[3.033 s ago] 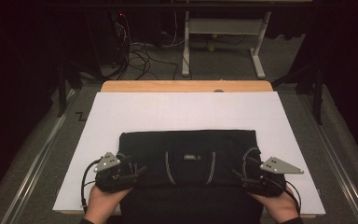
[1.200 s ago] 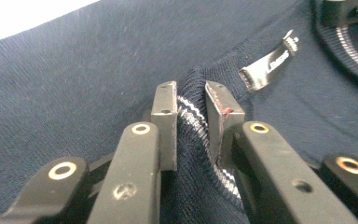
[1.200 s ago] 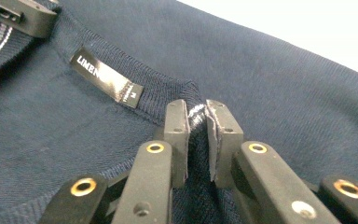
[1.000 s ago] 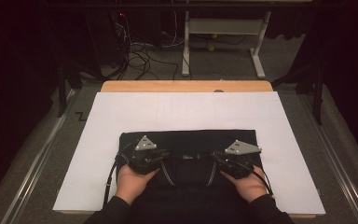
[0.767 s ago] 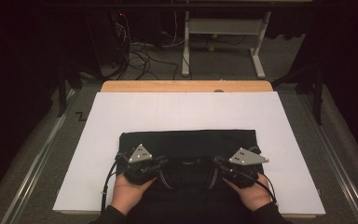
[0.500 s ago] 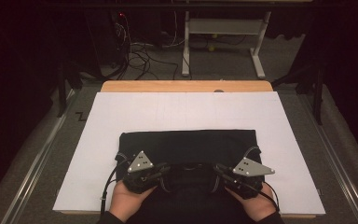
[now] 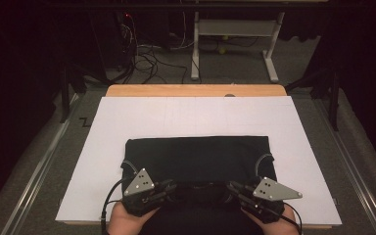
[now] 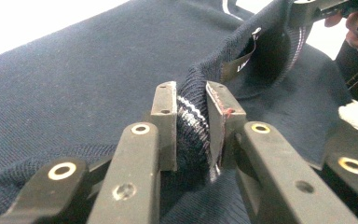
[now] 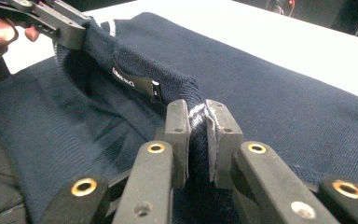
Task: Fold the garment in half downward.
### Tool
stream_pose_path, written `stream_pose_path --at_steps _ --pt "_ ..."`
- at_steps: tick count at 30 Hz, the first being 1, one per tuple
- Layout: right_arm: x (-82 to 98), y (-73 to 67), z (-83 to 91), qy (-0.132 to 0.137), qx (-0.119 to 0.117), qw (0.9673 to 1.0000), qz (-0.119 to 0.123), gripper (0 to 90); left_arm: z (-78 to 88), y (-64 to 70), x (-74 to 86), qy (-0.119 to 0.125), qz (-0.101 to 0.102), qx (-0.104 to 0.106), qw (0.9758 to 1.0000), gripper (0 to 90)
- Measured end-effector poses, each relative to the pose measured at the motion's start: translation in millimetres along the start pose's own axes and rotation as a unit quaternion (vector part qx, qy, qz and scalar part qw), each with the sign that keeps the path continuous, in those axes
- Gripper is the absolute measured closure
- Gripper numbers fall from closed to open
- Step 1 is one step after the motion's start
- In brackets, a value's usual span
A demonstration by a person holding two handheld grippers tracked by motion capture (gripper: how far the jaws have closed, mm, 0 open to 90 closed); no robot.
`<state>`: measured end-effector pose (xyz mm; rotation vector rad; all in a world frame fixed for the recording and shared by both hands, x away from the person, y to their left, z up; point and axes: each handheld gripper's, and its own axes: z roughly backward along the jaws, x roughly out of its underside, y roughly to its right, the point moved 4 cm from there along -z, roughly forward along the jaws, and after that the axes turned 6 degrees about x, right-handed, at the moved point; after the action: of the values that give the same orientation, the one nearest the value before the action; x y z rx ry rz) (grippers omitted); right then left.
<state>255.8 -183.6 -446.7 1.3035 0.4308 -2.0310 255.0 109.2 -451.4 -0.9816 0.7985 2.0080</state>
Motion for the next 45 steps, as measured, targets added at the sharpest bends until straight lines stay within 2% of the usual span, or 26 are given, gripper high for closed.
stream_pose_path --at_steps 15,20,33,36,38,42,45 --pt "12.3 -21.1 33.4 0.008 -0.031 0.9995 -0.001 81.4 15.3 40.2 15.4 0.000 -0.022 0.016 0.9996 70.7" --pt "17.3 -27.5 42.1 0.006 -0.036 0.9993 0.000 81.3 16.6 50.1 24.3 -0.010 -0.025 0.024 0.9993 70.6" --pt "29.1 -38.1 50.6 -0.007 -0.042 0.9991 0.007 81.6 16.8 59.6 33.9 -0.023 -0.031 0.036 0.9986 70.2" --pt "28.8 -39.1 51.3 -0.002 -0.052 0.9986 0.004 76.3 18.4 61.4 33.6 -0.016 -0.026 0.048 0.9984 62.1" --pt "27.3 -39.2 52.2 0.007 -0.053 0.9986 0.001 71.4 19.5 63.0 32.8 -0.011 -0.027 0.056 0.9980 60.3" --pt "26.9 -39.7 52.0 0.013 -0.054 0.9985 0.000 67.1 20.6 63.7 31.5 -0.005 -0.030 0.054 0.9981 57.1" --pt "27.5 -38.6 50.4 0.010 -0.048 0.9988 -0.001 63.5 19.4 59.9 32.5 -0.006 -0.023 0.048 0.9986 54.4"
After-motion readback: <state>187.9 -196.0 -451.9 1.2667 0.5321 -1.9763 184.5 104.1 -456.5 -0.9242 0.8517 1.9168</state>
